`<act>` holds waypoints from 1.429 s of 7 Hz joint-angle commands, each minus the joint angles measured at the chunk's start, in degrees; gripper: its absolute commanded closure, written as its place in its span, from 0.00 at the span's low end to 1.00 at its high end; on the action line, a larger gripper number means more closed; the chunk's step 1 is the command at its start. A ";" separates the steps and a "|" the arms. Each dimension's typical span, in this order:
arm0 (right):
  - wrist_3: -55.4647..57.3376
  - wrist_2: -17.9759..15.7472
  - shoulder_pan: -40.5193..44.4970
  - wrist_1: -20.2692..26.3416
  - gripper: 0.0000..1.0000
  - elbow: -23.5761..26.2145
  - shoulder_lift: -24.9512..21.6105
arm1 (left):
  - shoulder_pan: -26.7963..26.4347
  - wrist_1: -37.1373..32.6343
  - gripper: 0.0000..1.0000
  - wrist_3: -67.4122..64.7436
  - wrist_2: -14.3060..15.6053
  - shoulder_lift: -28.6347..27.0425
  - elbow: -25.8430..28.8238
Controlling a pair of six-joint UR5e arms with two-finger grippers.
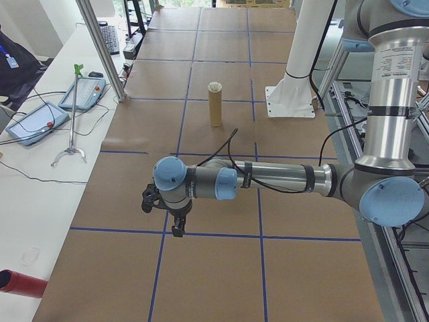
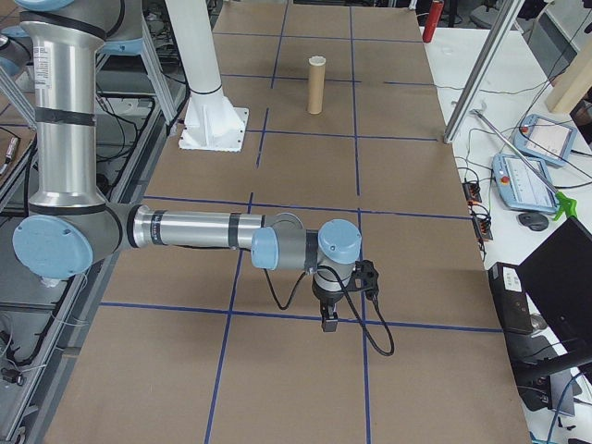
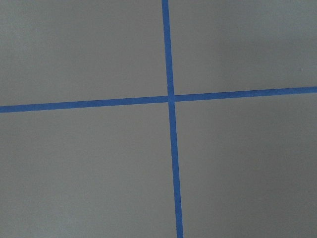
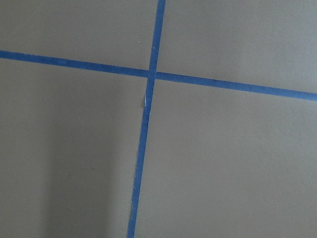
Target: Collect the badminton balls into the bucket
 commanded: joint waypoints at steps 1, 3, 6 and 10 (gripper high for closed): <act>0.03 0.00 0.00 0.00 0.00 0.00 0.00 | -0.08 0.01 0.00 -0.01 -0.04 -0.24 -1.23; 0.03 0.00 0.00 0.00 0.00 0.00 0.00 | -0.17 0.01 0.00 -0.01 -0.04 -0.15 -2.20; 0.03 0.00 0.00 0.00 0.00 0.00 0.00 | -0.17 0.01 0.00 -0.01 -0.04 -0.07 -2.20; 0.03 0.00 0.00 0.00 0.00 0.00 0.00 | -0.43 0.01 0.00 -0.01 0.05 -0.15 -2.20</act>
